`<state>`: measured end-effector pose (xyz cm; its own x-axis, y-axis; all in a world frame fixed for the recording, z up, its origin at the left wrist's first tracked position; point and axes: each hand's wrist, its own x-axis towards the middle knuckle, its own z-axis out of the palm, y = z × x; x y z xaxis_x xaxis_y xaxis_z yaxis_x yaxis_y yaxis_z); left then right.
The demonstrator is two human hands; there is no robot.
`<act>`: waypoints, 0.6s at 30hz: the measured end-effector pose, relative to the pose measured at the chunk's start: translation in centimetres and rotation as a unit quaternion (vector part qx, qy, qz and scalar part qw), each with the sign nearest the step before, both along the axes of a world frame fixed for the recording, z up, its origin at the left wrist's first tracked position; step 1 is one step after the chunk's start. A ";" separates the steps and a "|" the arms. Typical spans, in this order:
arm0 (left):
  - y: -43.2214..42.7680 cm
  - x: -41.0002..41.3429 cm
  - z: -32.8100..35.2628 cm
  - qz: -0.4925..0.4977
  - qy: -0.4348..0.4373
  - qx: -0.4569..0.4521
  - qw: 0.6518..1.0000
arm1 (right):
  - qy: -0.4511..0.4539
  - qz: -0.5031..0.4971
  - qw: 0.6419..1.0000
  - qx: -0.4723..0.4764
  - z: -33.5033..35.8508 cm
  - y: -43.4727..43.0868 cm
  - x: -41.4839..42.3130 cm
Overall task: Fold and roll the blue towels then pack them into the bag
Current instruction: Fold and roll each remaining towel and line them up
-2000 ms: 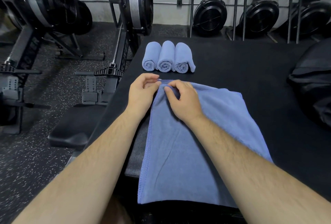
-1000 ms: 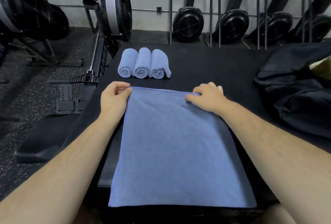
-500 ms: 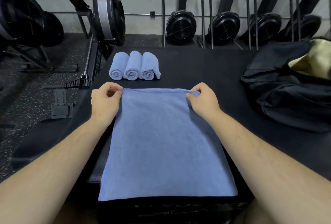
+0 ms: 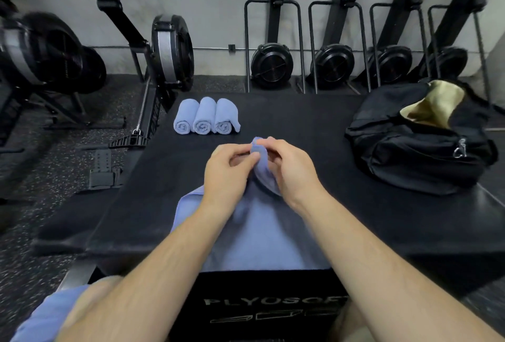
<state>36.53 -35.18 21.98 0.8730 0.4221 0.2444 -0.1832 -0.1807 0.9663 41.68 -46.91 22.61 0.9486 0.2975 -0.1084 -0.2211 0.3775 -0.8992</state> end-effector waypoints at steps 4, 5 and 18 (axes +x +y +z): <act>-0.3 -0.9 0.1 0.037 -0.016 0.023 0.999 | 0.002 0.018 0.998 0.053 -0.4 -0.2 -0.8; -0.3 -1.0 0.2 0.038 -0.016 0.023 0.999 | 0.019 0.008 0.998 0.055 -0.5 -0.2 -1.2; 0.4 -2.3 1.1 0.049 -0.022 0.016 0.998 | -0.182 -0.096 0.940 -0.273 2.3 -1.0 -4.2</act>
<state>34.25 -34.76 23.03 0.8159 0.4962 0.2967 -0.2057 -0.2303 0.9511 37.44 -47.89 24.90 0.9829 0.1105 0.1476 0.1643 -0.1615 -0.9731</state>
